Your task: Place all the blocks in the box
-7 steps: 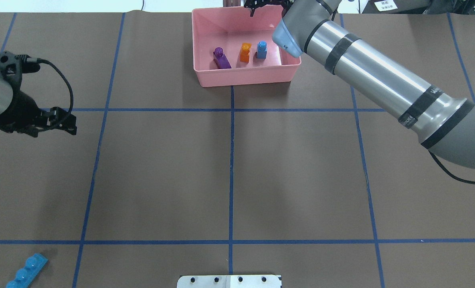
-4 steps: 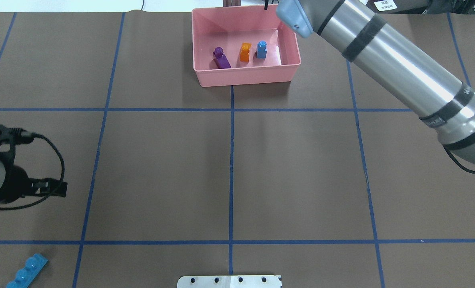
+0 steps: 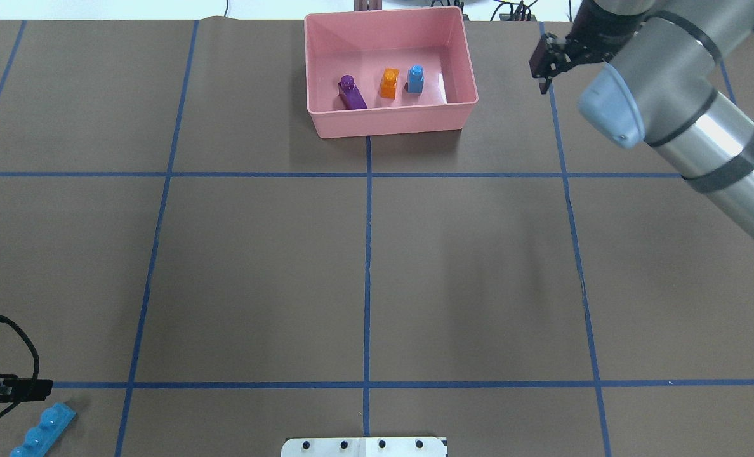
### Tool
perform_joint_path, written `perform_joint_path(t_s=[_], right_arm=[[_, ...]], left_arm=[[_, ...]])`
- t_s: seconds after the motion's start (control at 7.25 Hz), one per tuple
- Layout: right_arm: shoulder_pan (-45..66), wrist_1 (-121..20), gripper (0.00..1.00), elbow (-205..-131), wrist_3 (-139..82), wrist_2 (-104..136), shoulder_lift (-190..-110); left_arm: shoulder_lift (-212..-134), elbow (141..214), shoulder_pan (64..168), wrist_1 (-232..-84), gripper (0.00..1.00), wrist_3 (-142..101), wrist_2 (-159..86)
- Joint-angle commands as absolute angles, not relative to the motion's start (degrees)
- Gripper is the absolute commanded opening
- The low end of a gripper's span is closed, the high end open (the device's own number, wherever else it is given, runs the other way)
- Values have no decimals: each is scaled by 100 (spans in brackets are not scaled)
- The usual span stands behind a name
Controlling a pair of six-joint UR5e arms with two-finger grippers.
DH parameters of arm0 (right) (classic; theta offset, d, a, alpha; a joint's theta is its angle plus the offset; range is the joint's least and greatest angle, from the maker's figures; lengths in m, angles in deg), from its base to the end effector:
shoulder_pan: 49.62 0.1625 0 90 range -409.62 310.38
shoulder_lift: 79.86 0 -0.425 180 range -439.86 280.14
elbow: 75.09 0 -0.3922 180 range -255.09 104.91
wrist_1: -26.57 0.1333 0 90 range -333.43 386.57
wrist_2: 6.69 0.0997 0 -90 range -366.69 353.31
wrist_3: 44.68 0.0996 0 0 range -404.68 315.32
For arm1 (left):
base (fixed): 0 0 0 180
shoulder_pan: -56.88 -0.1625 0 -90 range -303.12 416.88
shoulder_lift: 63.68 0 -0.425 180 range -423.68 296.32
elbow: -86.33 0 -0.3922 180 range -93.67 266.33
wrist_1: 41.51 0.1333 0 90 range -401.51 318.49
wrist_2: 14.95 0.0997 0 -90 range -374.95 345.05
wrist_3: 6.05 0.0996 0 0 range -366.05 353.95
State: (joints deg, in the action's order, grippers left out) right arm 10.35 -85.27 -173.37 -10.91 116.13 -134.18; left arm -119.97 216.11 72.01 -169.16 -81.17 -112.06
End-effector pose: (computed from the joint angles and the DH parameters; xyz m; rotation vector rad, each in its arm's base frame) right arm -0.2587 -0.6060 0.2755 0.0198 -0.6783 -0.0478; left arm 0.2527 -0.1936 0.4771 0.0833 0.7666 0.0432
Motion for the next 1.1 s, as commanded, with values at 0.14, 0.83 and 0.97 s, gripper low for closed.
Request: perform_joint_path(t_s=[0.14, 0.83, 0.97], right_arm=[[1094, -9129, 99, -18502, -1663, 11556, -14794], [1330, -9138, 99, -18874, -2541, 11547, -15878], [1418, -9129, 99, -18926, -2769, 11530, -16088]], left_arm=[[-11896, 21123, 5969, -17563, 100, -8858, -10250], [-12037, 20885, 5715, -17563, 100, -8866, -10258], [-12055, 20876, 5705, -17563, 100, -8866, -10302]])
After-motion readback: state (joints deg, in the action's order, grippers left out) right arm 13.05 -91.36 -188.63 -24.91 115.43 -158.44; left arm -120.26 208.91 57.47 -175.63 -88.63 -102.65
